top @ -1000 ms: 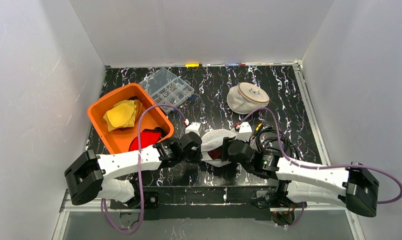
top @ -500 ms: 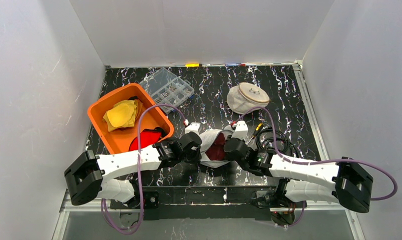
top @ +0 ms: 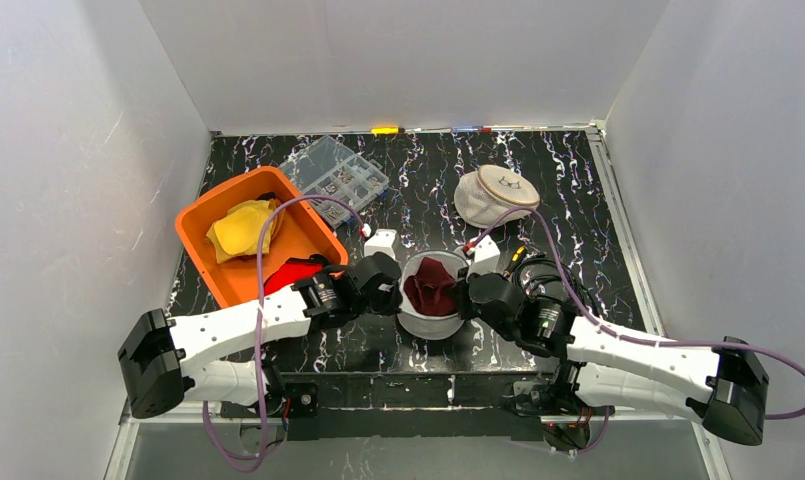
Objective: Unzip the laundry bag and remove the bra
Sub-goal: Pick up the bra from the laundry bag.
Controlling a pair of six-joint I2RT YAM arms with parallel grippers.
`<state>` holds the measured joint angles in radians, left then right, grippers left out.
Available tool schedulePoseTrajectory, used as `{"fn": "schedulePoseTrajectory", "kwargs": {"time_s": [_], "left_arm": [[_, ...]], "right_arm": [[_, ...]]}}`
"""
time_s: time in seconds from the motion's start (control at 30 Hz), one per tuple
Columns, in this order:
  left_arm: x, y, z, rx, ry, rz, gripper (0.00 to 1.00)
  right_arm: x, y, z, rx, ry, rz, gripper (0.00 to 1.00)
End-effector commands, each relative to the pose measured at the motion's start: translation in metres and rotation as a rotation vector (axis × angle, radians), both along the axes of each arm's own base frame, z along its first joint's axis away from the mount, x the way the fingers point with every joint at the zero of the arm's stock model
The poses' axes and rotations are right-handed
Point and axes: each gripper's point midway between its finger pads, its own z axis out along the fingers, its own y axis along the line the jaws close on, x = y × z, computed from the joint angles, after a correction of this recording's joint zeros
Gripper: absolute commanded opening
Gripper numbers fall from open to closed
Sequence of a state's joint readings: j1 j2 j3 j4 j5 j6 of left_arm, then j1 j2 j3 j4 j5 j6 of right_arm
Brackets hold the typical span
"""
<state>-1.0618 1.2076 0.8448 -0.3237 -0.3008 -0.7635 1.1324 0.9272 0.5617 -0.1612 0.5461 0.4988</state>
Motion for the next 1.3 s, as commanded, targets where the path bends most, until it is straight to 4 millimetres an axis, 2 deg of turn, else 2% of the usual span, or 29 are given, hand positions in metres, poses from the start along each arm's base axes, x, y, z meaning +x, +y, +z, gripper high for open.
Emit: {"fn": "schedulePoseTrajectory", "kwargs": {"time_s": [0.0,0.07,0.13,0.2,0.33,0.5,0.63,0.83,0.93,1.07,1.27], "left_arm": [[0.006,0.007,0.008,0.030,-0.026,0.017,0.00],[0.003,0.005,0.002,0.033,-0.008,0.008,0.00],[0.001,0.003,-0.004,0.026,0.004,-0.002,0.00],[0.000,0.001,-0.008,0.012,0.007,-0.010,0.00],[-0.001,0.000,-0.009,0.007,0.008,-0.014,0.00],[-0.003,0.003,-0.011,0.010,0.013,-0.011,0.00],[-0.004,0.006,-0.016,0.016,0.021,-0.006,0.00],[-0.007,0.006,-0.026,0.027,0.041,-0.010,0.00],[-0.008,0.004,-0.028,0.025,0.049,-0.016,0.00],[-0.009,0.000,-0.027,0.009,0.056,-0.027,0.00],[-0.011,-0.003,-0.026,-0.006,0.062,-0.039,0.00]], "right_arm": [[0.000,0.014,0.040,0.120,-0.032,0.031,0.19],[-0.006,0.021,0.039,0.157,0.010,0.042,0.43],[-0.010,0.029,0.037,0.200,0.051,0.050,0.58],[-0.013,0.035,0.037,0.239,0.080,0.054,0.66],[-0.013,0.039,0.027,0.230,0.116,0.034,0.74],[-0.004,0.018,0.008,0.132,0.145,-0.104,0.80],[0.000,0.003,0.008,0.127,0.128,-0.170,0.85],[0.004,-0.017,0.014,0.089,0.084,-0.219,0.87],[0.004,-0.017,0.007,0.060,0.081,-0.210,0.89],[0.000,-0.007,-0.012,0.026,0.132,-0.176,0.89],[-0.001,0.006,-0.028,0.032,0.166,-0.158,0.85]]}}
